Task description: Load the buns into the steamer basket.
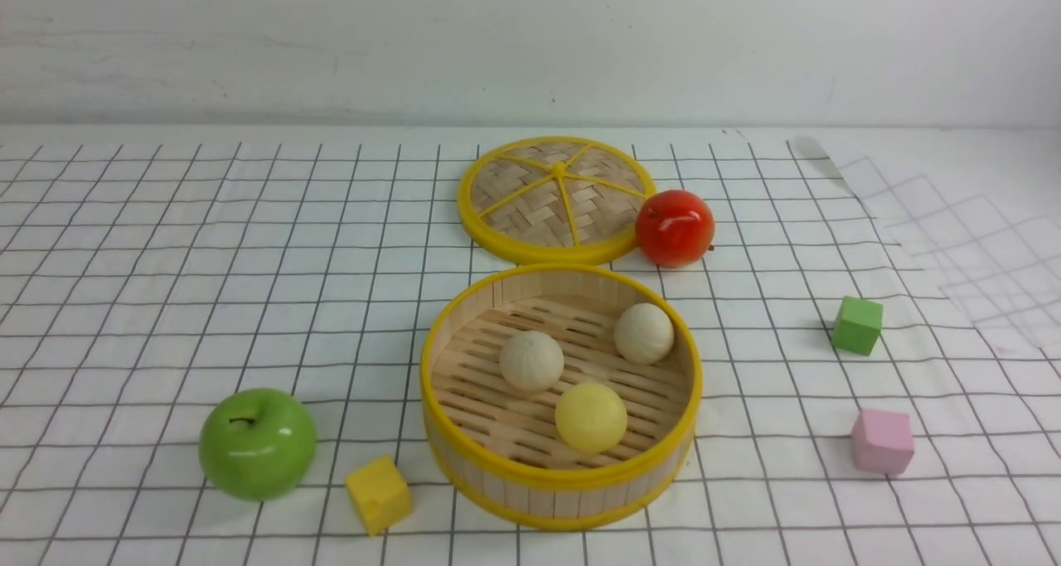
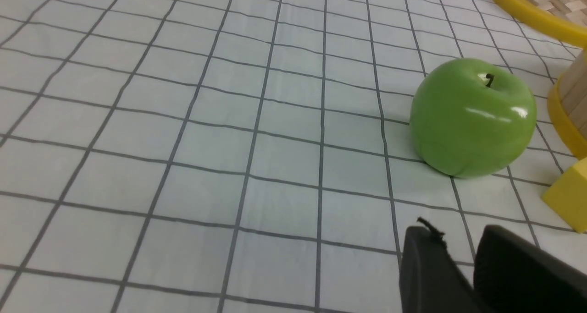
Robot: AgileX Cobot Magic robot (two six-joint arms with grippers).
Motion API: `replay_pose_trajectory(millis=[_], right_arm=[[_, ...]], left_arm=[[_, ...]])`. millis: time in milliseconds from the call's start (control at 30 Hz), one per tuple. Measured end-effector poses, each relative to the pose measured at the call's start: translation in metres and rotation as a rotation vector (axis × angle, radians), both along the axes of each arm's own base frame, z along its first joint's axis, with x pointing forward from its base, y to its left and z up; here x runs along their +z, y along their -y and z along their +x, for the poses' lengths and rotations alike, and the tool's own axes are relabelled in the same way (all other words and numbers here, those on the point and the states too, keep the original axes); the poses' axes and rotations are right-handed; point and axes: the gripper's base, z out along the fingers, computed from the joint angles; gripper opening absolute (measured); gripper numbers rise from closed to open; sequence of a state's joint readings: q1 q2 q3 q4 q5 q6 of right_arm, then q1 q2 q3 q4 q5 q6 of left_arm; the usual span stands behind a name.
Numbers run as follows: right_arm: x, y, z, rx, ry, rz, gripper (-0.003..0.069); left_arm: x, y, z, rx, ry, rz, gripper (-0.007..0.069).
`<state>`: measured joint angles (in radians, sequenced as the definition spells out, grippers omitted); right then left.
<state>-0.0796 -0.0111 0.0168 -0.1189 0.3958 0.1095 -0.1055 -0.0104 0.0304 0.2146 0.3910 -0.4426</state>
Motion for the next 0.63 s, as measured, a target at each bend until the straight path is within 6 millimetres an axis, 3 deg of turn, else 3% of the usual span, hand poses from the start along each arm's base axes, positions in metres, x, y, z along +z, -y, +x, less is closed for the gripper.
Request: replay_pose_trajectory(millis=[633], right_arm=[[0.0000,0.0000,0.0000,0.000,0.000,-0.002,0.0087]], left_arm=[[0.0000,0.0000,0.0000,0.000,0.000,0.000,0.0165]])
